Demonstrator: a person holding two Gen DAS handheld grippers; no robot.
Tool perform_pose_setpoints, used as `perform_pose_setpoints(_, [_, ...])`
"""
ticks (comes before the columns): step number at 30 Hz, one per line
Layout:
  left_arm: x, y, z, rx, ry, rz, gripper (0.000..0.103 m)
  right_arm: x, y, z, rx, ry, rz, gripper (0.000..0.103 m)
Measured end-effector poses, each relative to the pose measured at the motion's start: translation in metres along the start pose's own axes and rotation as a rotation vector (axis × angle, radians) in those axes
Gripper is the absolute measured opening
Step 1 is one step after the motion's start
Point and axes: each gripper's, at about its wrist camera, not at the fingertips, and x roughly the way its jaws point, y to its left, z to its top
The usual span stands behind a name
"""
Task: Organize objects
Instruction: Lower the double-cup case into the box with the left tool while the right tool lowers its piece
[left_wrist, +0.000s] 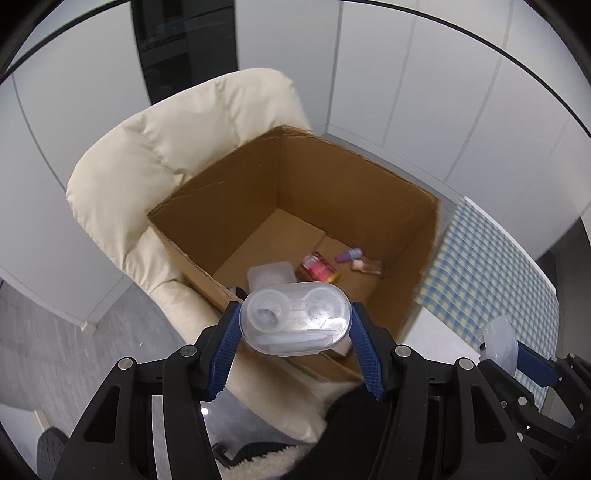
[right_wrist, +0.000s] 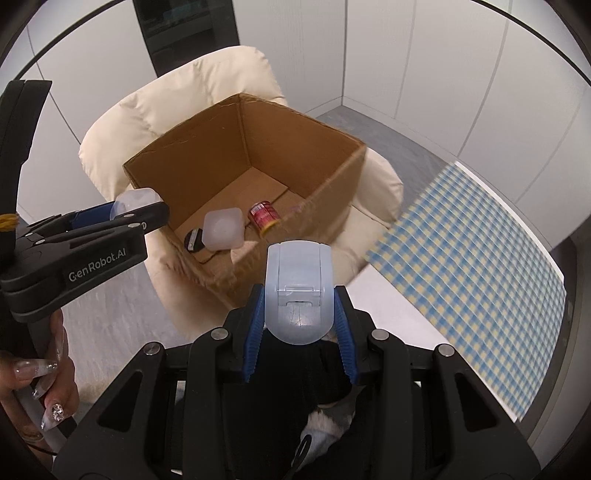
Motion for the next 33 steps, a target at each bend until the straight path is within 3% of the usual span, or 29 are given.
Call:
perform_pose_setpoints(7, [0.033, 0.027, 0.020, -0.070, 0.042, 0.043, 0.058, 0.035, 0.015, 0.037, -0.048, 0.021, 0.023, 0.038])
perform_pose_setpoints(12, [0.053, 0.039, 0.041, -0.111, 0.026, 0.068, 0.058, 0.066, 0.026, 0.062, -0.093, 0.049, 0.035, 0.038])
perform_pose_setpoints(19, [0.103, 0.046, 0.057, -0.167, 0.113, 0.104, 0.058, 0.117, 0.032, 0.096, -0.099, 0.086, 0.066, 0.038])
perform_pose_setpoints(33, [0.120, 0.040, 0.046, -0.134, 0.154, 0.104, 0.058, 0.155, 0.037, 0.105, -0.104, 0.124, 0.087, 0.038])
